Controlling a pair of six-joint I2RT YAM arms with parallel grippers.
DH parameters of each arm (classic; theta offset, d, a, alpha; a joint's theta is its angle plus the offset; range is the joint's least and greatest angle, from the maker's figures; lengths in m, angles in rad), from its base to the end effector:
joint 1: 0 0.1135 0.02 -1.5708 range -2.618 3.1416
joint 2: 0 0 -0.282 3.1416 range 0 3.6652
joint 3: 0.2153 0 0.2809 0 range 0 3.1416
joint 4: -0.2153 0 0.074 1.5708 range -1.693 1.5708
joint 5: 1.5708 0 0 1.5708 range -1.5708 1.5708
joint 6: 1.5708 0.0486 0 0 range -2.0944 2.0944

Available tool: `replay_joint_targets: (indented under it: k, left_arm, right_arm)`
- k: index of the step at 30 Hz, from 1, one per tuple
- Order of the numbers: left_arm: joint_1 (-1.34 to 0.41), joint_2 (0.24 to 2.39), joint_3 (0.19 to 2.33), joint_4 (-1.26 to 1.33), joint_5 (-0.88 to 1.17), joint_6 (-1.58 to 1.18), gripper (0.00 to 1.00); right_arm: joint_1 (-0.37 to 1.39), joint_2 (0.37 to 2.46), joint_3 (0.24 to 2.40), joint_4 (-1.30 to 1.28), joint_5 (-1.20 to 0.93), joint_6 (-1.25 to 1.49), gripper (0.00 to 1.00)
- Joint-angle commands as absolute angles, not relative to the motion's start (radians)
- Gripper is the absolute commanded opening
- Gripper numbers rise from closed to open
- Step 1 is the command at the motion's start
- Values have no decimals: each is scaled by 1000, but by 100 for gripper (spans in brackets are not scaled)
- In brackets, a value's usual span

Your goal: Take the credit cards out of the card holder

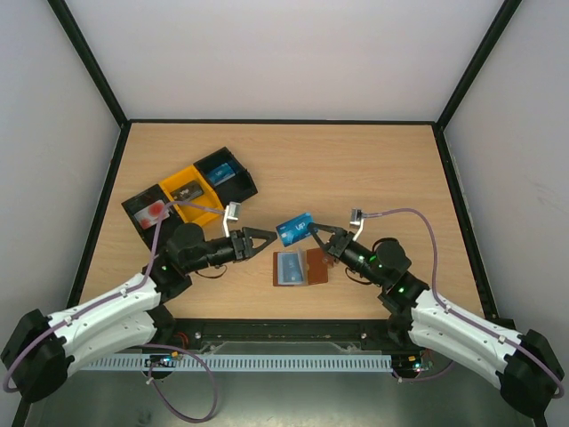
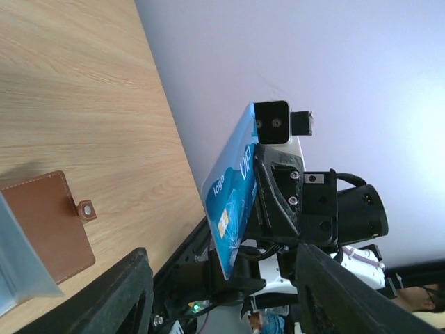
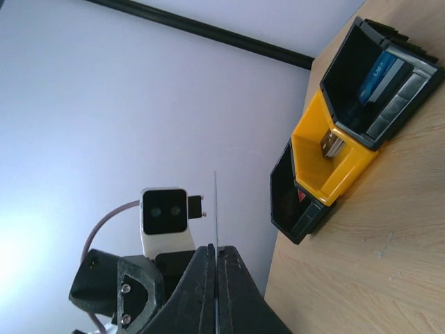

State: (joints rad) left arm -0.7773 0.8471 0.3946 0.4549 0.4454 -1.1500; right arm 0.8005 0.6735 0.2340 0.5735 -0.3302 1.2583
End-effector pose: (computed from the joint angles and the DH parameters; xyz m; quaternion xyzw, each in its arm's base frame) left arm 0.1451 -0.1721 0.2591 0.0260 0.7059 -0.6561 0.2658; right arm 0.1226 0.1490 0.2430 0.0268 0.6604 0.6922 0.2900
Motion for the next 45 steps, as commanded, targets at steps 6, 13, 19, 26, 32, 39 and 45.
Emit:
replay_joint_targets:
  k: [6, 13, 19, 26, 32, 39, 45]
  left_arm:
    - [-772, 930, 385, 655, 489, -1217, 46]
    - [-773, 997, 381, 698, 502, -1233, 47]
    - [-773, 1028, 381, 731, 504, -1240, 37]
    - [-773, 1072, 386, 759, 518, -1240, 21]
    - [-773, 1075, 387, 755, 510, -1235, 10]
    - [-773, 1093, 387, 773, 504, -1241, 15]
    - [-773, 1107, 391, 782, 515, -1238, 9]
  right_arm:
    - [804, 708, 246, 654, -230, 1304, 2]
    - [804, 716, 240, 664, -218, 1312, 2]
    - [804, 732, 230, 680, -221, 1322, 2]
    - [804, 755, 213, 717, -226, 1342, 2]
    - [805, 755, 198, 715, -229, 1351, 2]
    - [804, 762, 183, 735, -234, 1364, 2]
    - [805, 767, 178, 736, -235, 1369, 2]
